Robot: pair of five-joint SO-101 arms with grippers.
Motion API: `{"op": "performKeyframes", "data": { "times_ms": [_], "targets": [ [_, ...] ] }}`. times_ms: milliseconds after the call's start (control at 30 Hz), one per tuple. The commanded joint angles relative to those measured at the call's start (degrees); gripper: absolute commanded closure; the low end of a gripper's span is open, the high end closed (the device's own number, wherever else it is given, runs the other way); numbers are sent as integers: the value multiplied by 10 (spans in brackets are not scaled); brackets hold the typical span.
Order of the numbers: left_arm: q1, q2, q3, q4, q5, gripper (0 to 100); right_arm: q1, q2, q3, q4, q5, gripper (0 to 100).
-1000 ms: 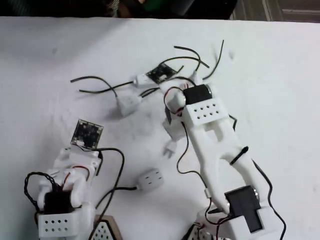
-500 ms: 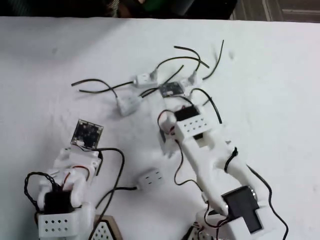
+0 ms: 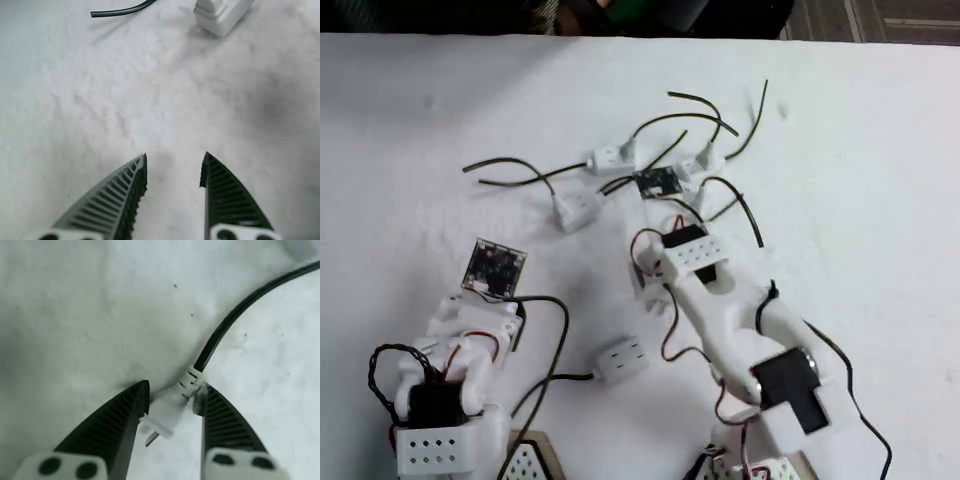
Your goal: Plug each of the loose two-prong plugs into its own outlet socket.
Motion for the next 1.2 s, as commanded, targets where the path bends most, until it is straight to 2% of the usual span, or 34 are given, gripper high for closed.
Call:
{"op": "performKeyframes", "data": {
  "times_ms": [0,200,367,600,767,833,967,1167],
  "targets": [
    [-4,-5,-4,1,-5,815,-9,24,-35,16,-4,861],
    [-4,-5,-4,1,-5,815,-10,51,-83,73,-4,867],
    [-4,-5,-4,1,-5,815,-10,32,-100,85,6,986],
    [-3,-5,-4,-3,-4,815,-10,-115,-121,204,94,981],
    [0,-5,-9,-7,0,815,-10,-229,-120,231,129,981],
    [0,-5,-9,-32,1,815,-15,-267,-120,231,149,981],
    [0,-5,-25,-79,10,819,-73,-336,-110,237,177,981],
    [0,-5,-123,-82,106,816,-175,-418,-75,214,176,981]
  ]
}}
